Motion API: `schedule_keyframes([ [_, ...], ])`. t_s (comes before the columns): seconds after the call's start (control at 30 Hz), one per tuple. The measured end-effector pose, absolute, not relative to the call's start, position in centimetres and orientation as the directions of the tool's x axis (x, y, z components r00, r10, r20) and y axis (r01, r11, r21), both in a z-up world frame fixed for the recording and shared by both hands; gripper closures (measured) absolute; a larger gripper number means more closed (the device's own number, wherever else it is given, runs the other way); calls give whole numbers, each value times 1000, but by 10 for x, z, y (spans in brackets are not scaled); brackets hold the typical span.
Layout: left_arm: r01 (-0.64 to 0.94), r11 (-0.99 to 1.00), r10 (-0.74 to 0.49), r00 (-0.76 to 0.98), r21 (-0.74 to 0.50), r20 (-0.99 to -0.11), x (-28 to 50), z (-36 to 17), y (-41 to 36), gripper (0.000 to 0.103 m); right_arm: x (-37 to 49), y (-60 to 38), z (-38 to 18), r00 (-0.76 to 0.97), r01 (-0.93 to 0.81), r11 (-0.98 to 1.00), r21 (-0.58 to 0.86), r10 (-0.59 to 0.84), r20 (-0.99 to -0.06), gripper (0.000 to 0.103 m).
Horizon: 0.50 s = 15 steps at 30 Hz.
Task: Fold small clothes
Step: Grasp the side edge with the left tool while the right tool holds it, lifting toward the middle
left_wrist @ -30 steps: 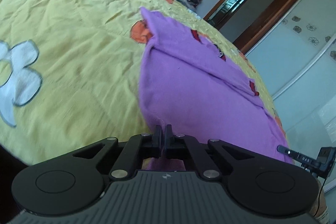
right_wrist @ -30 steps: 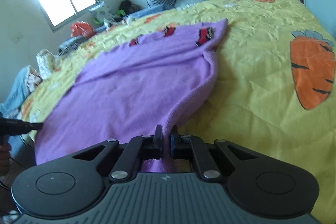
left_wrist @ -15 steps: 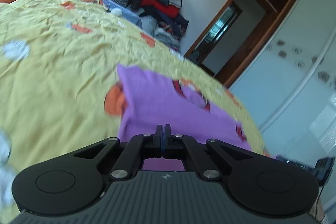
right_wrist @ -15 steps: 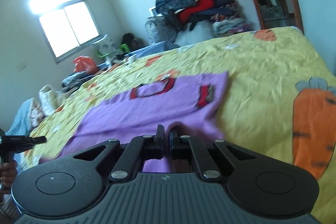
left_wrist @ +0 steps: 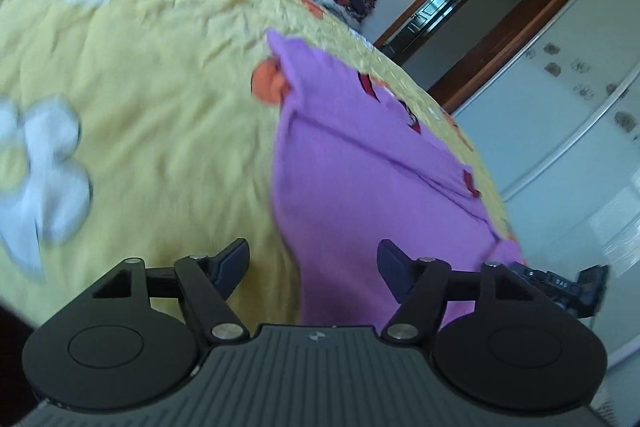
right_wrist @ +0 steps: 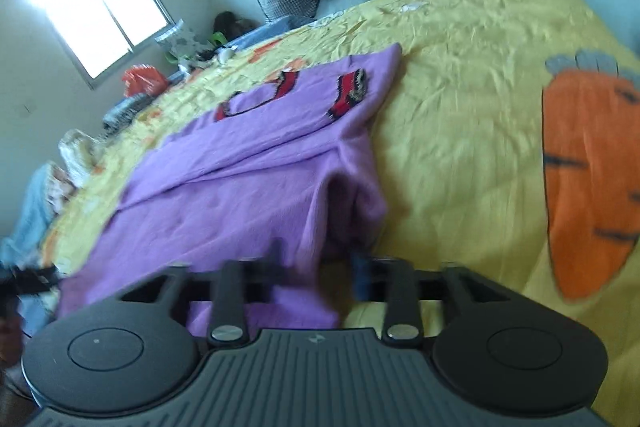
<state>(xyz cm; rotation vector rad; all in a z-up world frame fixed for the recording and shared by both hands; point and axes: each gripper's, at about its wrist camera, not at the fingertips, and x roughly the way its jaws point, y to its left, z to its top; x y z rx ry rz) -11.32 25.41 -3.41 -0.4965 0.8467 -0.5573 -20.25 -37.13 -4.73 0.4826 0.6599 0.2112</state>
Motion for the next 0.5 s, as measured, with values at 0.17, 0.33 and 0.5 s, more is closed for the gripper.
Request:
schedule_keyframes([
  [0.17, 212, 663, -708, 491, -718, -508, -128, -46, 248, 45, -219, -354, -43, 735, -92, 853, 514, 406, -542, 23],
  [0.33, 216, 660, -714, 479, -720, -510, -134, -56, 244, 102, -243, -329, -43, 712, -192, 885, 423, 423, -561, 79],
  [0.5, 258, 667, -694, 557, -699, -456, -115, -37, 244, 102, -243, -325, -37, 737, -203, 878, 433, 428, -523, 96],
])
